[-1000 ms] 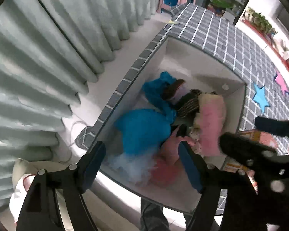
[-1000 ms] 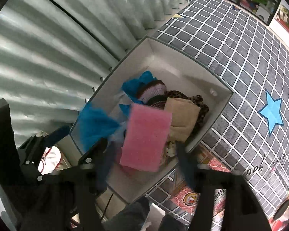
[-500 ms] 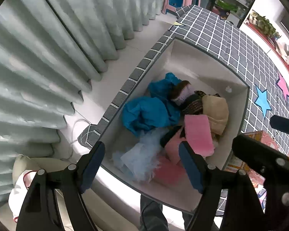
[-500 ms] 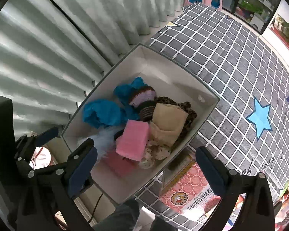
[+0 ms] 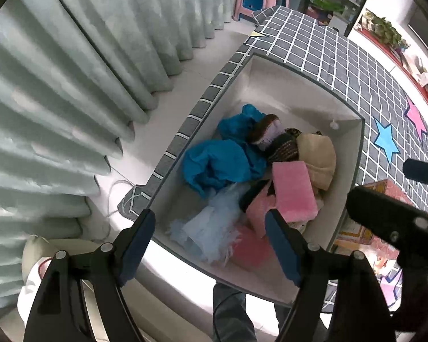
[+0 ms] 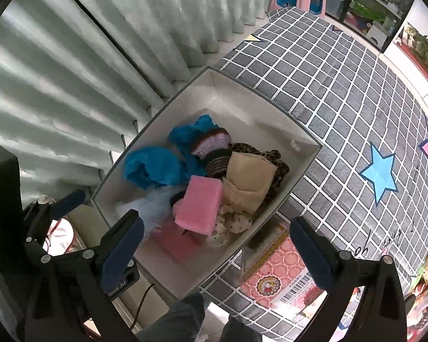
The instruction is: Organize soft objects
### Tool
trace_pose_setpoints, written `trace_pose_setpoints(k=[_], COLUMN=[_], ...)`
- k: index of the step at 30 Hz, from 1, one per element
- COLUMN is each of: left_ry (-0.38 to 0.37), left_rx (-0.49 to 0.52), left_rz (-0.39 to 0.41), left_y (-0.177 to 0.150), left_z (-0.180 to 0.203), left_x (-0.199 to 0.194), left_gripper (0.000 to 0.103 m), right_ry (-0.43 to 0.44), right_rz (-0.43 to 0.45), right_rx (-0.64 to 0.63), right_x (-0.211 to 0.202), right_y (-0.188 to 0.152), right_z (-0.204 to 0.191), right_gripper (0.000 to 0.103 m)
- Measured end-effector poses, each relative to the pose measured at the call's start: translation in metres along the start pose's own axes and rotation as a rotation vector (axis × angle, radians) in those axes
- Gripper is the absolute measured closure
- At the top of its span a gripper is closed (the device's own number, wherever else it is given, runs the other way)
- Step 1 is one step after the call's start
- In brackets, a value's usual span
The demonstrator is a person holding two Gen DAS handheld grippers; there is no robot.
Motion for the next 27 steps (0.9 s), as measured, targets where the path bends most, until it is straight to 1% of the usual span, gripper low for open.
trace_pose_setpoints(k=[5, 9, 18, 27], left_ry=[-0.024, -0.025, -0.041, -0.054], left_rx=[0.041, 0.081, 0.119, 0.15], left_rz=[0.003, 0.015, 0.025, 0.0], left_y=[-0.004, -0.007, -0.007, -0.011], left_z=[0.001, 0.0, -0.006, -0.004], left_x=[-0.002, -0.005, -0.006, 0.002], left_gripper=[0.021, 0.021, 0.021, 0.021], right_ry=[-0.011, -0.026, -0.049, -0.074], right_rz=[0.005, 0.011, 0.033, 0.024], right_rx=[0.008, 0.004, 0.023, 0.046], right_x=[-0.004, -0.008, -0.014, -0.01], right_y=[-0.003, -0.006, -0.009, -0.017], right_z=[-0.003, -0.006, -0.013, -0.016], right_gripper=[0.0, 0.0, 0.0, 0.0])
Point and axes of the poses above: each gripper's, at about its wrist camera, not at the fingertips, and x roughly the way its jaws point, z to its right, y to its top, the point moved 6 cm from there along x, roughly the way its jaws point, and after that the axes turned 5 degrees about -z, right-handed, at the moved point
